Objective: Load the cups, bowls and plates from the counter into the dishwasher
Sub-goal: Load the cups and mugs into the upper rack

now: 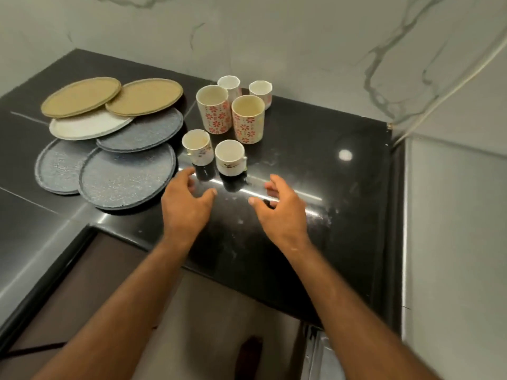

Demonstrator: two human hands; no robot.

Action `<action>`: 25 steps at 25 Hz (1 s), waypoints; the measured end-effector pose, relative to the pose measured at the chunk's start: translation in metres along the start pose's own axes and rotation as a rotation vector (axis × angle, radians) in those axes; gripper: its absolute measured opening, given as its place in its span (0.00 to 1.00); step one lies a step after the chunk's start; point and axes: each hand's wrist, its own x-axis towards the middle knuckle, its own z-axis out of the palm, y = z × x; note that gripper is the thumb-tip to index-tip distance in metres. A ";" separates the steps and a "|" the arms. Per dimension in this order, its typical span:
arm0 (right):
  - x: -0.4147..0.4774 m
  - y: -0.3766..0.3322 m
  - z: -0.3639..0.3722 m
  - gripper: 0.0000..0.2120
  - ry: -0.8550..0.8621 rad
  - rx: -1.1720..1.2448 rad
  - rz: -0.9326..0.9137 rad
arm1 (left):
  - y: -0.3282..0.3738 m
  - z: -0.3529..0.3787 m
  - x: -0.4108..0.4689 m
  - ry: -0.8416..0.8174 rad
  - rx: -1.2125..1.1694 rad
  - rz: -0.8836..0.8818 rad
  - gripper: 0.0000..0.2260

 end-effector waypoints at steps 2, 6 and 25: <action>0.027 -0.004 0.019 0.37 -0.020 0.003 0.049 | -0.011 0.007 0.034 0.018 0.013 -0.052 0.36; 0.065 -0.007 0.048 0.46 -0.060 -0.065 0.071 | -0.019 0.019 0.085 -0.018 -0.012 -0.142 0.49; 0.051 -0.002 0.031 0.36 0.057 -0.009 -0.088 | 0.016 0.020 0.060 -0.019 -0.260 0.038 0.31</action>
